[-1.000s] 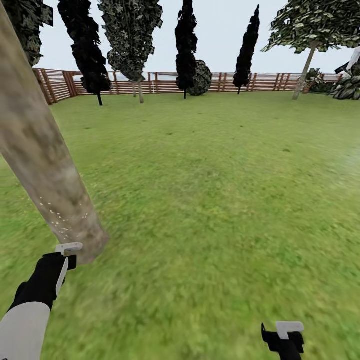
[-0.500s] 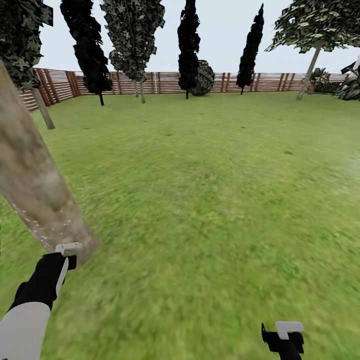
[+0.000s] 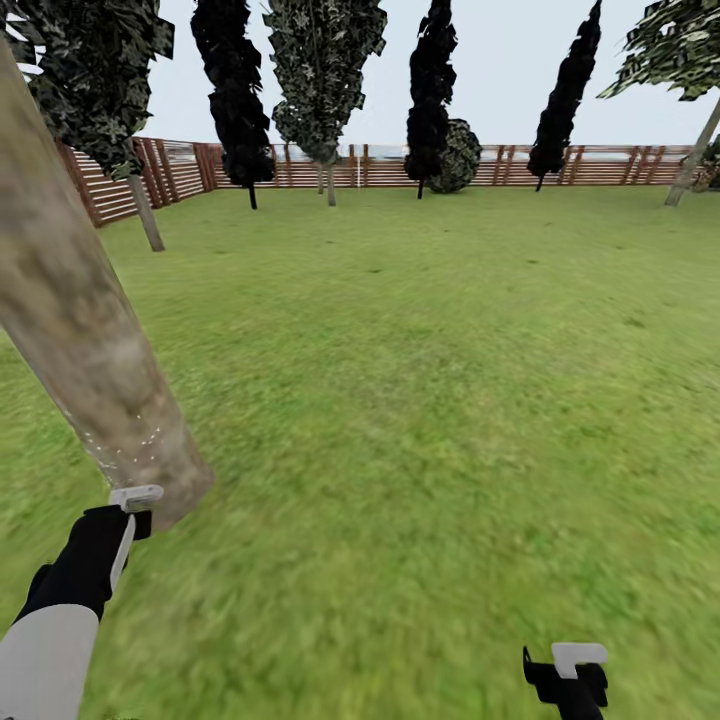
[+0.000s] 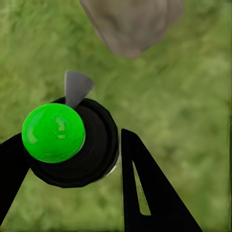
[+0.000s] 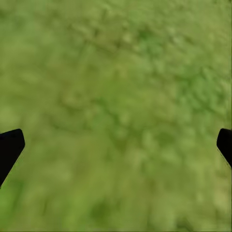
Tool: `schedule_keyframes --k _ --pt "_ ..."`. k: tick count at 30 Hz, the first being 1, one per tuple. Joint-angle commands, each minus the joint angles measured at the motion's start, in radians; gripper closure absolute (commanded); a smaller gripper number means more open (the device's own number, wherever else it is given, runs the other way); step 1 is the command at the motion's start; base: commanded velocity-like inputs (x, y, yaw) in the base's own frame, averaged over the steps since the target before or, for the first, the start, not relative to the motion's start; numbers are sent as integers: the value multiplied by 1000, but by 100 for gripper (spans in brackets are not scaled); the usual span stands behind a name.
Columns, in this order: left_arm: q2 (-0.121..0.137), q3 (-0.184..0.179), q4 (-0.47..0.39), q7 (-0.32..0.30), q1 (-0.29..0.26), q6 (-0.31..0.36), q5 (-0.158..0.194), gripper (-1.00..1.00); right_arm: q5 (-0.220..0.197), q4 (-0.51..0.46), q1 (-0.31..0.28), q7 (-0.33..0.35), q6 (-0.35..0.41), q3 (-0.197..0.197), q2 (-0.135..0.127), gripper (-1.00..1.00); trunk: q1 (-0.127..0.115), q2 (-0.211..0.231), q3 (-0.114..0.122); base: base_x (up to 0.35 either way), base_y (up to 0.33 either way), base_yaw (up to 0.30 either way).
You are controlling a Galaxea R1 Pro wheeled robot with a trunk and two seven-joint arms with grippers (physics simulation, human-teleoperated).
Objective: In the garden, pick up the pesticide atomizer on the floor and spray pesticide onto both trees until each tree trunk is fully covered.
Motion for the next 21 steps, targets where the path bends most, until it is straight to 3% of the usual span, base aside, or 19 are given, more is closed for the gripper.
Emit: schedule_keyframes --k 1,3,6,8,10,12,18,21 --pt "-5 0 2 0 -1 5 -2 100 10 2 -1 -4 -3 -6 0 -100 0 0 -1 171 -251 276" --pt "-20 2 13 0 -1 -19 -2 100 9 1 -1 -5 -3 -6 -1 -100 0 0 -1 174 -214 276" --pt "-24 -3 14 2 -1 -85 -4 100 9 1 -1 -6 -3 -7 -3 -100 0 0 -1 142 -121 276" --pt "-26 -7 11 -1 -12 -92 -8 100 9 1 0 -6 -3 -7 -3 -100 0 0 -1 18 -14 276" --pt "-23 -8 11 -2 -19 -54 -5 100 9 1 -1 -6 -3 -7 -3 -100 0 0 -1 5 -4 276" --pt "-21 -9 17 -5 -91 11 -6 100 9 0 0 -6 -3 -7 -4 -100 0 0 -1 1 -1 273" --pt "-16 -10 23 -13 -190 39 -8 100 9 0 -1 -6 -3 -7 -5 -100 0 0 -1 0 0 247" --pt "-11 -11 14 -14 -241 142 -8 100 9 0 0 -6 -3 -7 -5 -100 0 0 -1 0 0 52"
